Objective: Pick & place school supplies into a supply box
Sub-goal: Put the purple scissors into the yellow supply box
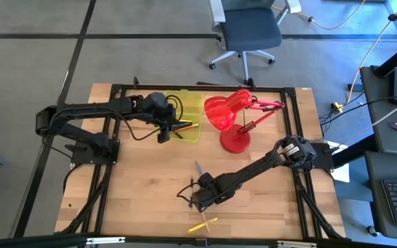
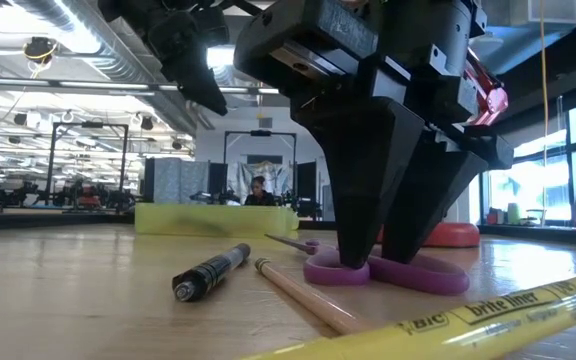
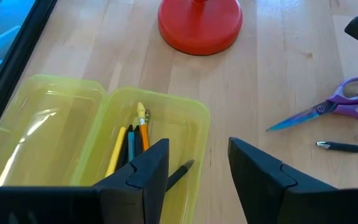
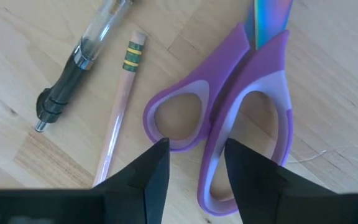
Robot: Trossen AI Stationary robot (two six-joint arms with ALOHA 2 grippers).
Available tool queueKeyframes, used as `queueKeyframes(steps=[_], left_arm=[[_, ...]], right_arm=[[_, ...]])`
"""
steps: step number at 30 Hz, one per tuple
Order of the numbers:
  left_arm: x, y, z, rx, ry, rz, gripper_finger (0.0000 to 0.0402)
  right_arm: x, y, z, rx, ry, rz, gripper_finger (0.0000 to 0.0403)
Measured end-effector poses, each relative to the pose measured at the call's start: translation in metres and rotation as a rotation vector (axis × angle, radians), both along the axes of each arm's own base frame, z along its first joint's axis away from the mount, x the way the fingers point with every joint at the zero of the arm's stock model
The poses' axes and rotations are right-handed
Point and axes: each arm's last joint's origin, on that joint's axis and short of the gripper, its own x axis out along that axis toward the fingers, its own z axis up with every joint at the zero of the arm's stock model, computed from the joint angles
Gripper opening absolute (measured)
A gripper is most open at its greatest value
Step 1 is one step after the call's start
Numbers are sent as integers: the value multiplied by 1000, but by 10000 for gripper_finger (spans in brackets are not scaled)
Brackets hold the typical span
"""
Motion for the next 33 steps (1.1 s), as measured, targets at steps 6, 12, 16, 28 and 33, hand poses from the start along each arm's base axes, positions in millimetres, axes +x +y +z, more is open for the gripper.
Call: queueKeyframes(steps=[6, 12, 16, 28, 33], left_arm=[[0, 0, 0, 0, 0, 0, 155], [0, 0, 0, 1, -2, 0, 159], [0, 0, 0, 1, -2, 0, 158], [0, 0, 0, 13, -1, -12, 159], [0, 0, 0, 4, -2, -3, 155]], right_arm=[[2, -3, 0, 54, 17, 79, 156], [3, -4, 1, 72, 19, 115, 156], [5, -7, 1, 100, 30, 105, 156], [5, -7, 1, 101, 32, 76, 247], [6, -10, 1, 34, 2, 4, 258]])
